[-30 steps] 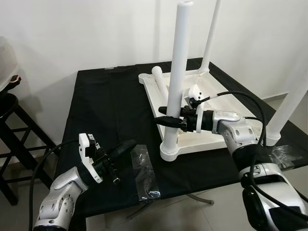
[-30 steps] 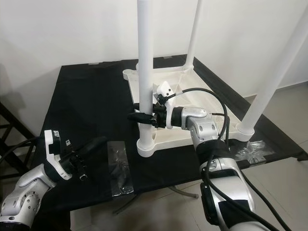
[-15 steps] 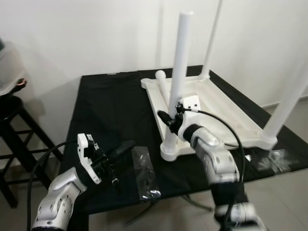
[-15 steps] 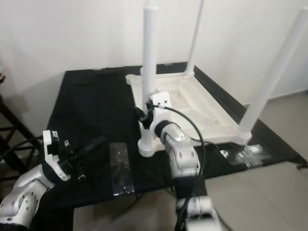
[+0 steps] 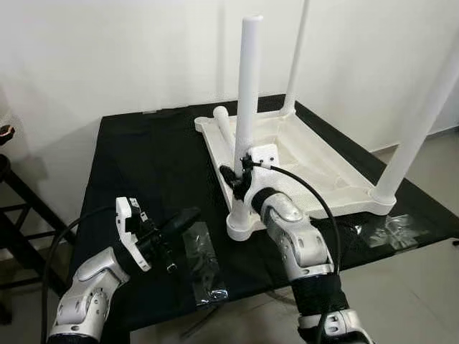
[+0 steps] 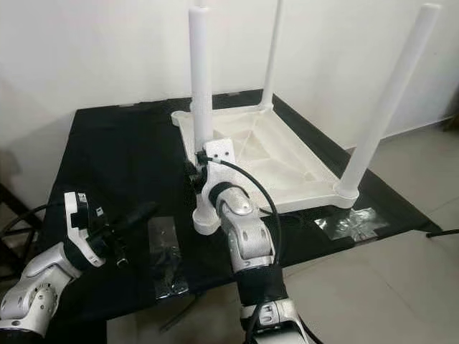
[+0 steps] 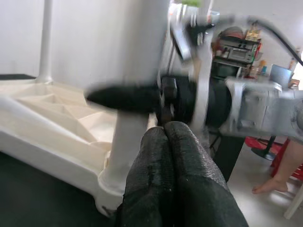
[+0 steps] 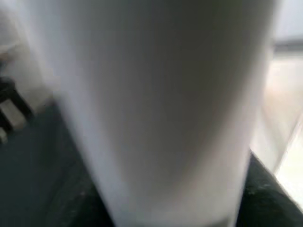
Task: Building children table
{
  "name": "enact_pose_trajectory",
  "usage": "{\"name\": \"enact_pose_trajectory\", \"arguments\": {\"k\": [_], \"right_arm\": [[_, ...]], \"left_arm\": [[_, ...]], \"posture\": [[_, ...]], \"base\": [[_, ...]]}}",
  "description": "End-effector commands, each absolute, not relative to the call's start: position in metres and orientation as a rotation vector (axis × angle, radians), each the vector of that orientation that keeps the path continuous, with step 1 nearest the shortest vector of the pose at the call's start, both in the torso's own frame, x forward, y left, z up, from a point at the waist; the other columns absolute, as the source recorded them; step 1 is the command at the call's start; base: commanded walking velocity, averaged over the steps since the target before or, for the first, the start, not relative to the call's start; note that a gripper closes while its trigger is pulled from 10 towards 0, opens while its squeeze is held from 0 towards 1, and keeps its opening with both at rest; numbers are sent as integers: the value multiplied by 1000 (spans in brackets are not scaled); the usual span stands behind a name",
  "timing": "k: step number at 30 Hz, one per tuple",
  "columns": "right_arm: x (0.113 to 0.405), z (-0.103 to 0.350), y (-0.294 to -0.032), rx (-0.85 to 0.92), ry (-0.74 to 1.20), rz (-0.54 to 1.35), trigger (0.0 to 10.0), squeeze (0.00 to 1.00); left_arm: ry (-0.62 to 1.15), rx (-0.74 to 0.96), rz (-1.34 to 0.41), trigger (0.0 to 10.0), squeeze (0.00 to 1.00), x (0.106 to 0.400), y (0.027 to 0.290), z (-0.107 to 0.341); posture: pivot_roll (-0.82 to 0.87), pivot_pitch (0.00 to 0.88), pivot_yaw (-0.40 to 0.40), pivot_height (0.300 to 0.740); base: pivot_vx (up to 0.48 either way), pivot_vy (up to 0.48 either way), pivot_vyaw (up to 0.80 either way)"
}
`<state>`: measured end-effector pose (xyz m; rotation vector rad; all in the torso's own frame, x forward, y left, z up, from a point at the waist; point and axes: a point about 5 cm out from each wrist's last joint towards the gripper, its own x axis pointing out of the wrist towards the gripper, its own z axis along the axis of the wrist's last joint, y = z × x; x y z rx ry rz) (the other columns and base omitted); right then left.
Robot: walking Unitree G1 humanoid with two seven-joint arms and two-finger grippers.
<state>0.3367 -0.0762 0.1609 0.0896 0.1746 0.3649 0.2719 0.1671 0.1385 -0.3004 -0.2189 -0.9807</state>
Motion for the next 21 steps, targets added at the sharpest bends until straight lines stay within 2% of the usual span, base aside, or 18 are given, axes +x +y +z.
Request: {"name": "enact_pose_trajectory", "arguments": {"k": [1, 12, 16, 21], "right_arm": [[332, 164, -75, 141, 163, 355, 10000, 1000], [311, 163, -91, 103, 50, 496, 10000, 1000], [277, 149, -97, 70, 79, 590, 10000, 1000], [269, 142, -115, 14, 87, 528, 10000, 1000]], "left_arm": [[-215, -291, -971, 10000, 0, 273, 169, 138], [-238, -299, -908, 10000, 0, 273, 173, 139], [-247, -219, -789, 10000, 0, 274, 180, 140], [-252, -131, -571, 10000, 0, 273, 196, 140]], "posture": [[-50, 0, 16, 740], [-68, 0, 19, 740], [-80, 0, 28, 740], [-83, 0, 36, 740]], "base": [[0, 0, 0], [0, 0, 0], [0, 0, 0], [0, 0, 0]]}}
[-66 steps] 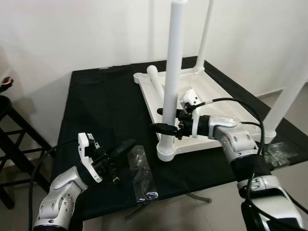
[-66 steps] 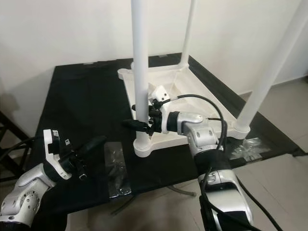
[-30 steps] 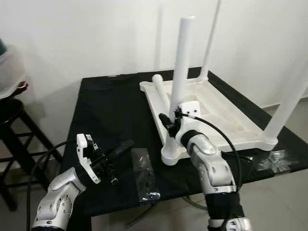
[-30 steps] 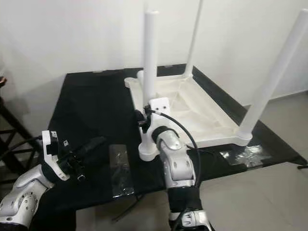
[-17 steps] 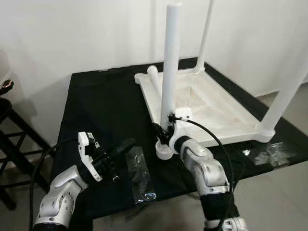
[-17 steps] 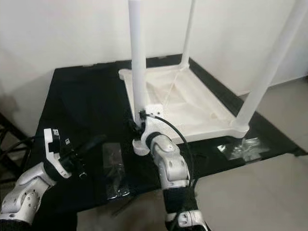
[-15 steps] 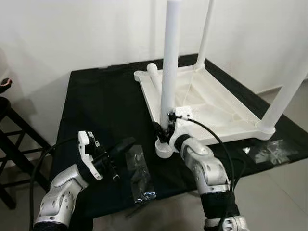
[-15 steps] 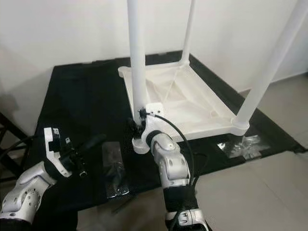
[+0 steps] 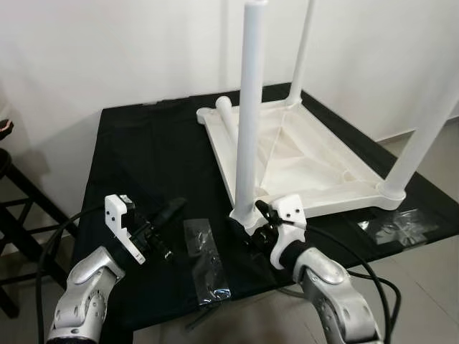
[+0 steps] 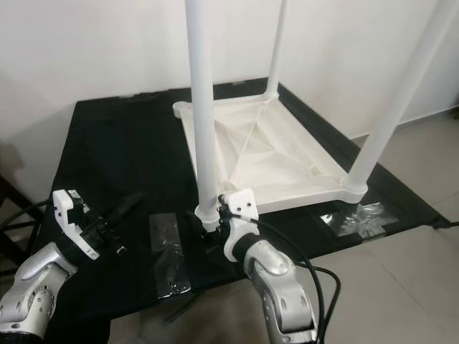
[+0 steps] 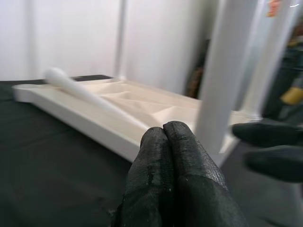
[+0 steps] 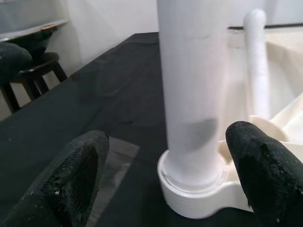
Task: Building children table
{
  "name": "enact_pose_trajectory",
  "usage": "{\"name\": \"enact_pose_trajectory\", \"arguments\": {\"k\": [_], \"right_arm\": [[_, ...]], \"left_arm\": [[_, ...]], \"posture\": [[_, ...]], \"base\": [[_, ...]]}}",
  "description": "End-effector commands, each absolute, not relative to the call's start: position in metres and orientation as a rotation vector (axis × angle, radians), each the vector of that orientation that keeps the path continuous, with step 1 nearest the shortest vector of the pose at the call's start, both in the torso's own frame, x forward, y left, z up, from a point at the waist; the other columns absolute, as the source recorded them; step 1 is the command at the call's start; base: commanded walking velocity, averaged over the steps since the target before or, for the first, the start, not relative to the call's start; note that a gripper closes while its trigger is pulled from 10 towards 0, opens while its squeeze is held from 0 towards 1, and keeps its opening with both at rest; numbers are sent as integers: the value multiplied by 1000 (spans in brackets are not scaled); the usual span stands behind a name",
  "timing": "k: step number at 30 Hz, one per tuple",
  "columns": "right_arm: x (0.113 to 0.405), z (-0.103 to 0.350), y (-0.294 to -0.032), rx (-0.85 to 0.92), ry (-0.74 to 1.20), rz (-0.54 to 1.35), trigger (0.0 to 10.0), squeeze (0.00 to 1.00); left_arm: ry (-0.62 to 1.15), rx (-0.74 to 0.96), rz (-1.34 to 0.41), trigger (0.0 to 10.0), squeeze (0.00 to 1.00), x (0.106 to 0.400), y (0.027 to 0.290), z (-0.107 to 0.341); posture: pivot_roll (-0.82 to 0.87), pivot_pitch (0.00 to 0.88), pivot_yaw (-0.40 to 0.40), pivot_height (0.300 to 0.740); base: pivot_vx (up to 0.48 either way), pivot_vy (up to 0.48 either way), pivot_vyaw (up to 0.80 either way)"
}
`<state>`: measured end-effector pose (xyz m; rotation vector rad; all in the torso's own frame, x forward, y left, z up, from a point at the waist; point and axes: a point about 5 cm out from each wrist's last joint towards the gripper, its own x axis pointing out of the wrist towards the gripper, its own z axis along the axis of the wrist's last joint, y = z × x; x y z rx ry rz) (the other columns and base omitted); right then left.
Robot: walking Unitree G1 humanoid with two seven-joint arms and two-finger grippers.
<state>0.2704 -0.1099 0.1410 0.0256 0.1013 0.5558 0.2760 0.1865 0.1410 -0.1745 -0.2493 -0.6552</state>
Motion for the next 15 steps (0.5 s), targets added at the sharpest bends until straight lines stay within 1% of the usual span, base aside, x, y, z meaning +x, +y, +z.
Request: {"name": "enact_pose_trajectory", "arguments": {"k": [1, 2, 3, 4, 5, 7, 8, 10, 12, 13, 15], "right_arm": [[268, 139, -124, 11, 87, 480, 10000, 992], [266, 136, -130, 11, 87, 445, 10000, 890], [266, 136, -130, 11, 87, 445, 10000, 890], [264, 132, -137, 8, 87, 412, 10000, 510], [262, 128, -143, 0, 84, 373, 10000, 0], [259, 123, -150, -13, 78, 325, 10000, 0], [258, 123, -152, -33, 72, 309, 10000, 0], [258, 123, -152, -33, 72, 309, 10000, 0], [257, 123, -154, -47, 68, 303, 10000, 0], [256, 124, -153, -59, 61, 316, 10000, 0], [256, 128, -147, -97, 30, 360, 10000, 0]], "left_arm": [[-229, -102, -484, 10000, 0, 271, 203, 138], [-202, -83, -419, 10000, 0, 269, 208, 136], [-202, -83, -419, 10000, 0, 269, 208, 136], [-168, -58, -351, 10000, 0, 267, 213, 134], [-132, -54, -298, 10000, 0, 262, 215, 130], [-92, -64, -246, 10000, 0, 252, 214, 123], [-71, -81, -231, 10000, 0, 243, 208, 117], [-71, -81, -231, 10000, 0, 243, 208, 117], [-59, -91, -221, 10000, 0, 237, 203, 114], [-40, -115, -214, 10000, 0, 230, 197, 110], [-27, -165, -202, 10000, 0, 222, 187, 106]], "posture": [[-79, 0, 35, 740], [-77, 0, 35, 740], [-77, 0, 35, 740], [-74, 0, 33, 740], [-72, 0, 35, 740], [-70, 0, 36, 740], [-71, 0, 36, 740], [-71, 0, 36, 740], [-70, 0, 36, 740], [-63, 0, 36, 740], [-59, 0, 30, 740]], "base": [[0, 0, 0], [0, 0, 0], [0, 0, 0], [0, 0, 0], [0, 0, 0], [0, 0, 0], [0, 0, 0], [0, 0, 0], [0, 0, 0], [0, 0, 0], [0, -388, 0]]}}
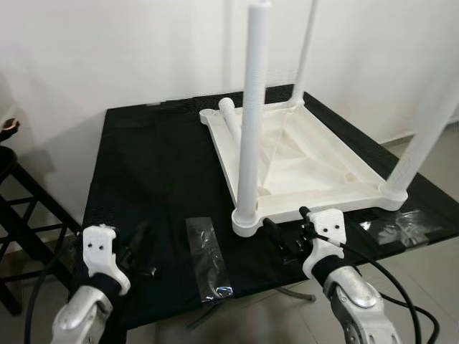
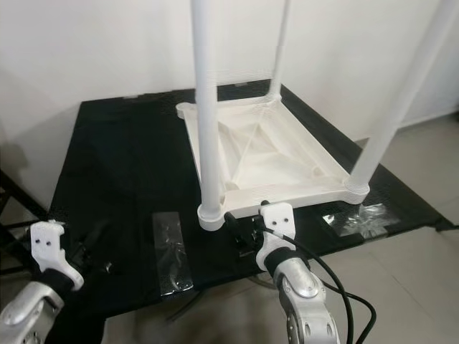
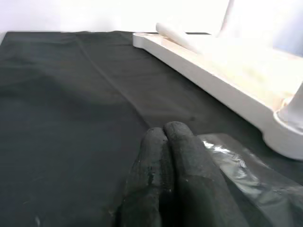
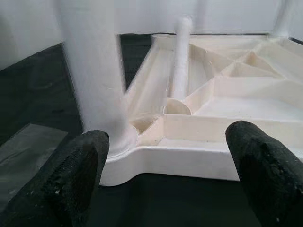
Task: Building children table
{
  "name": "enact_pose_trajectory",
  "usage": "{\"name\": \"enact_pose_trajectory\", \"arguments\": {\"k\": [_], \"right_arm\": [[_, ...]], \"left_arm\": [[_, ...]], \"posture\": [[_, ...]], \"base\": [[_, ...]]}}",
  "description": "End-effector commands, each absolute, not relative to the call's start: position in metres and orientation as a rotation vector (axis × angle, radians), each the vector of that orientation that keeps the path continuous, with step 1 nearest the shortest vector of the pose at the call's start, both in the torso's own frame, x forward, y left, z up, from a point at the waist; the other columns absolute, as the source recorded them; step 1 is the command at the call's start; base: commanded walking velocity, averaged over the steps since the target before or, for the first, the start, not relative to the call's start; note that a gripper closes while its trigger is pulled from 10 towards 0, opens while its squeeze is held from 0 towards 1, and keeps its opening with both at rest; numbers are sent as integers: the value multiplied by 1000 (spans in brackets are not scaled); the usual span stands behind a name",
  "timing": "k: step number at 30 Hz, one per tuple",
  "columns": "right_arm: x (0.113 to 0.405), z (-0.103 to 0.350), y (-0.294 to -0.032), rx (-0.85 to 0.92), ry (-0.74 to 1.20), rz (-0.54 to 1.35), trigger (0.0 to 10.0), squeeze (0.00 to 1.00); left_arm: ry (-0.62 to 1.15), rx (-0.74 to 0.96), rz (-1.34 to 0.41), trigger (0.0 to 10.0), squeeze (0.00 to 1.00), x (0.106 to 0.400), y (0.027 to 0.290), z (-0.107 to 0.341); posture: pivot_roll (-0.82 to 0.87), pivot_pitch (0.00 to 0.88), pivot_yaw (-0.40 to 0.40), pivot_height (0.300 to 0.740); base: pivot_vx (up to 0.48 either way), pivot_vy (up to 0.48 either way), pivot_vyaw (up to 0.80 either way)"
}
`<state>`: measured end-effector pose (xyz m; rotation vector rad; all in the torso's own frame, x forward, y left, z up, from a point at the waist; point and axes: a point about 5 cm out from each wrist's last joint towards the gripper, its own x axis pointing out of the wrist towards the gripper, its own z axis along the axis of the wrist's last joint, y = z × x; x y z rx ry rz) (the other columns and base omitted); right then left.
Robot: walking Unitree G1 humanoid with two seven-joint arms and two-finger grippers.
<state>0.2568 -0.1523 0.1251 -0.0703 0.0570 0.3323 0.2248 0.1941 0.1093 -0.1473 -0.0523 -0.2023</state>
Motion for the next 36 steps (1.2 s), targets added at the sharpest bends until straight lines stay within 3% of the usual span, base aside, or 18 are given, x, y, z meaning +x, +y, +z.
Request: {"name": "enact_pose_trajectory", "arguments": {"k": [1, 36], "right_arm": [[256, 128, -147, -97, 30, 360, 10000, 0], [266, 127, -134, -188, -44, 482, 10000, 0]], "left_arm": [[-27, -165, -202, 10000, 0, 222, 187, 106], [-28, -101, -198, 10000, 0, 236, 176, 122]], "posture": [[-59, 0, 30, 740], [-59, 0, 16, 740]], "base": [[0, -450, 0], [0, -476, 0]]}}
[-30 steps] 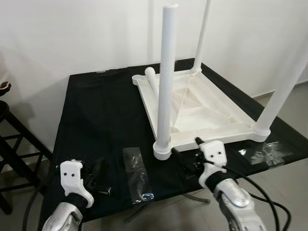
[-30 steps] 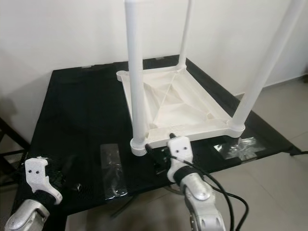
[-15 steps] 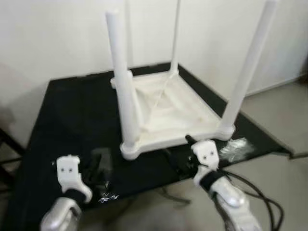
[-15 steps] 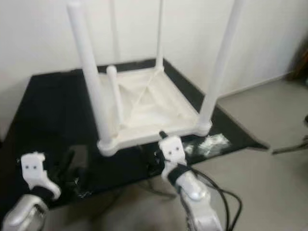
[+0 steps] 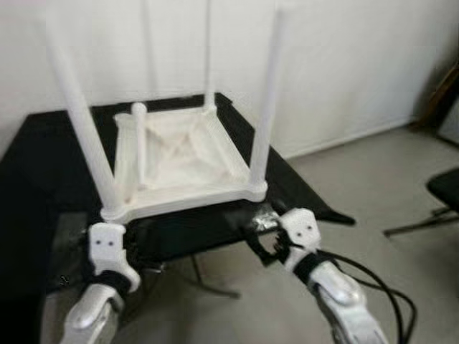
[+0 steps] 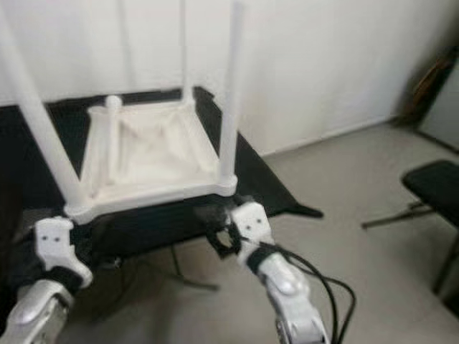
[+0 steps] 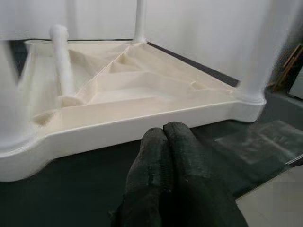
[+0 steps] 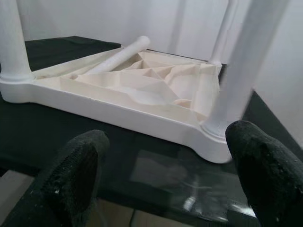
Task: Building children table
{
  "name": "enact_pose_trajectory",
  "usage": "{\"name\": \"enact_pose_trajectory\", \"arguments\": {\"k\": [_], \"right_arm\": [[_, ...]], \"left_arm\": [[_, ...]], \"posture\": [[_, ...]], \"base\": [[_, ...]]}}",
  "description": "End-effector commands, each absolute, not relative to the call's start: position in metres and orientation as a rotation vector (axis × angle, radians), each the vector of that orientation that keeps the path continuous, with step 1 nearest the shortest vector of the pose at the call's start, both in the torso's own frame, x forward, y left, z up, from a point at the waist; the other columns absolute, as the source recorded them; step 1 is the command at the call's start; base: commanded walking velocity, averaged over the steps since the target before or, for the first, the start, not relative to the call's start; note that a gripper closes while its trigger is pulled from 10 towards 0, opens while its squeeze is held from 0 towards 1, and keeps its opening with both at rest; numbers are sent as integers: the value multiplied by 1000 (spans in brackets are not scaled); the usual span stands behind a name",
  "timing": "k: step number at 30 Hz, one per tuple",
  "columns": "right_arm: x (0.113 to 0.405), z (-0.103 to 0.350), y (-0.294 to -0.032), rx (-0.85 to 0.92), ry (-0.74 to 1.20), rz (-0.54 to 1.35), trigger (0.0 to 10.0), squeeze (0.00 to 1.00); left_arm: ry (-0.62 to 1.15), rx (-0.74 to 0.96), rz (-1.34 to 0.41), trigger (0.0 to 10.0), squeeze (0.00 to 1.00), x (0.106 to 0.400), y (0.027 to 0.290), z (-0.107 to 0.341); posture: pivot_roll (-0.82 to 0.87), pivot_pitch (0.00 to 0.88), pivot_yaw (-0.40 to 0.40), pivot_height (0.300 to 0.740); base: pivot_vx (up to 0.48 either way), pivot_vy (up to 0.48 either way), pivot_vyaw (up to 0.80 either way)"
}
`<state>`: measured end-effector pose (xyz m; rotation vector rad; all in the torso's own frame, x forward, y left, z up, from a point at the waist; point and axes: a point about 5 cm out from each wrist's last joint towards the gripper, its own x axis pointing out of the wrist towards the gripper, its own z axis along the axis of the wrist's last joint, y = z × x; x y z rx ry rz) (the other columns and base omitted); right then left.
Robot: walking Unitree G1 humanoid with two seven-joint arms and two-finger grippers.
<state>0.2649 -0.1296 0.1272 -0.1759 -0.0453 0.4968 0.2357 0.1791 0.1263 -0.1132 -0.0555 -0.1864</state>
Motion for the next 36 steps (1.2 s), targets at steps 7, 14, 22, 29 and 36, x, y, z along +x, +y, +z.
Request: {"name": "enact_pose_trajectory", "arguments": {"k": [7, 14, 22, 29, 36], "right_arm": [[271, 128, -131, -224, -60, 480, 10000, 0], [276, 130, -131, -244, -69, 457, 10000, 0], [279, 127, -134, -235, -56, 444, 10000, 0], [281, 126, -135, -235, -53, 444, 10000, 0], [284, 126, -136, -240, -48, 443, 10000, 0]], "left_arm": [[-16, -94, -202, 10000, 0, 239, 177, 122], [1, -89, -219, 10000, 0, 243, 176, 120], [12, -81, -221, 10000, 0, 246, 174, 118], [13, -88, -220, 10000, 0, 247, 173, 118], [16, -93, -222, 10000, 0, 249, 171, 118]], "posture": [[-62, 0, 22, 740], [-69, 0, 21, 740], [-75, 0, 13, 740], [-78, 0, 9, 740], [-80, 0, 5, 740]], "base": [[0, -472, 0], [0, -472, 0], [0, -475, 0], [0, -472, 0], [0, -454, 0]]}}
